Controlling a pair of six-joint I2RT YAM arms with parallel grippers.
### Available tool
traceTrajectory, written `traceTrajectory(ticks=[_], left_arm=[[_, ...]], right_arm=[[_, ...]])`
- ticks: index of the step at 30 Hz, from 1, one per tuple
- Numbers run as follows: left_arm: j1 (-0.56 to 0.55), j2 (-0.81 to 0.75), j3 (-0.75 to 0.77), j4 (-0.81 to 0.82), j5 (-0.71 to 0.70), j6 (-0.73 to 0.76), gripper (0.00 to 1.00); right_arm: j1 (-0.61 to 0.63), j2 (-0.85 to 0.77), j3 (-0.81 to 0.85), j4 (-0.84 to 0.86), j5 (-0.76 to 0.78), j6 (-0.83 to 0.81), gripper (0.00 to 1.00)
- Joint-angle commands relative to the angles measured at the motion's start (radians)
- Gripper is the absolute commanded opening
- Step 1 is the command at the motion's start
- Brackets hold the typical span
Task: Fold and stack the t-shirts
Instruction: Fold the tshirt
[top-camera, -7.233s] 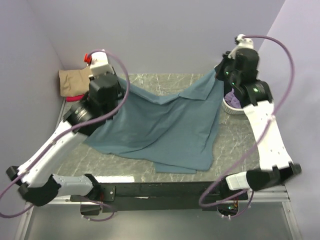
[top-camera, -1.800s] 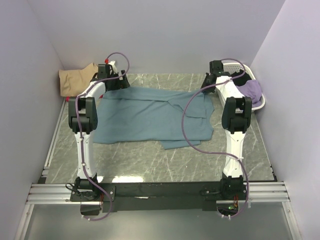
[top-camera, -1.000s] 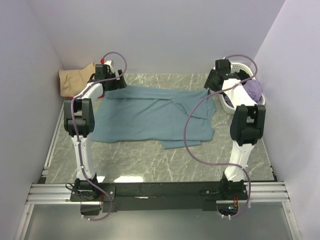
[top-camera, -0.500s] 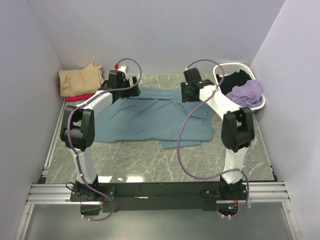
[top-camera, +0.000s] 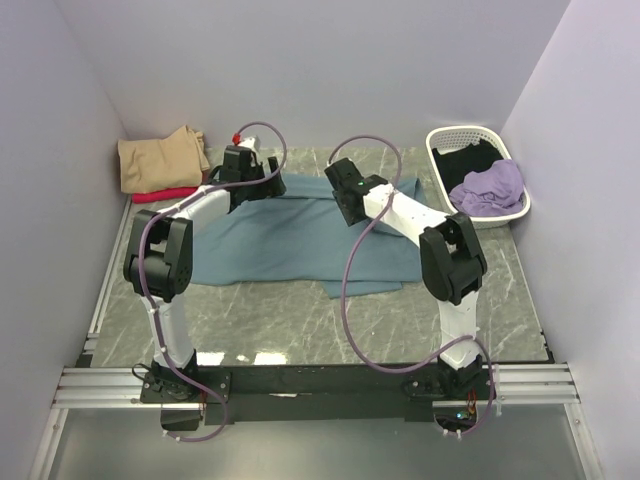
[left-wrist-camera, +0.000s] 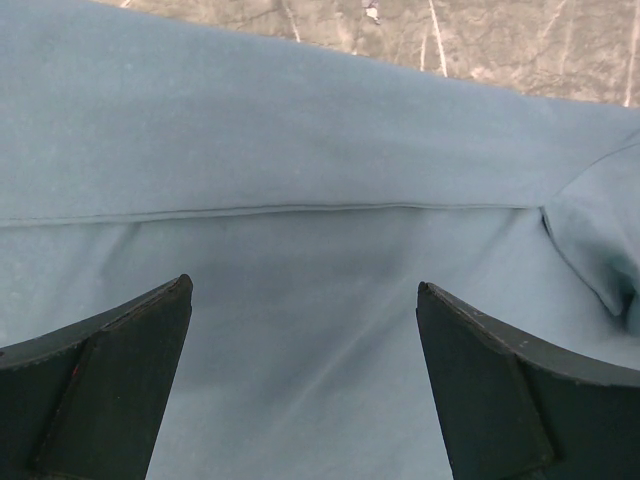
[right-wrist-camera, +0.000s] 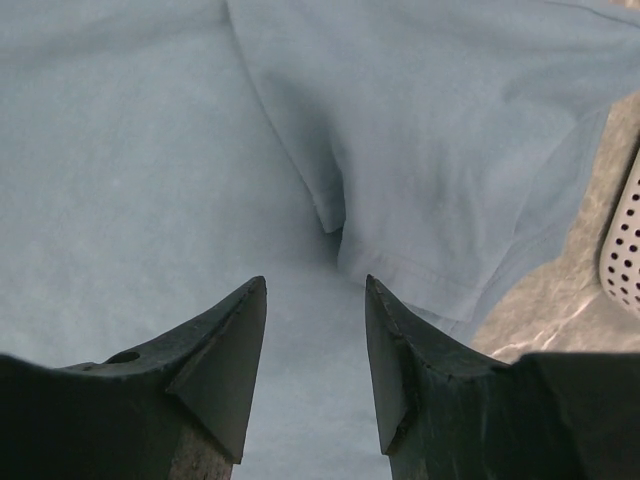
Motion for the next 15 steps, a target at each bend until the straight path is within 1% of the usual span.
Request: traceTrajectory(ticks=[1,4,5,6,9,11,15], left_arm=[[-0.004,-0.027,-0.015,0.052,-0.049,-0.018,0.99],[0.000,-0.056,-0.047,0.063,-0.099,-0.051,0.99],[0.003,-0.066,-0.055,0.060,-0.165,-0.065,0.99],[0.013,-0.071,-0.058,0.057,-0.177,-0.093,0.99],[0.033,-0.094,-0.083,0.063,-0.193,-0.122,0.99],[0.041,-0.109,-0.098,0.100,-0.190,-0.128,1.00],[0.058,-0.102,-0.083,0.088,-0.179,-0.127,0.99]], right_arm=[[0.005,0.050,0.040,-0.017,0.055,-0.047,0.51],[0.004,0.079,0.054,-0.015,0.047,-0.063,0.50],[0.005,0.084,0.054,-0.012,0.038,-0.072,0.49],[0.005,0.088,0.056,-0.012,0.024,-0.075,0.49],[0.007,0.108,0.065,-0.007,0.009,-0.080,0.48],[0.008,0.128,0.075,-0.012,0.011,-0.083,0.47],[0.014,0.145,0.088,-0.007,0.012,-0.089,0.47]])
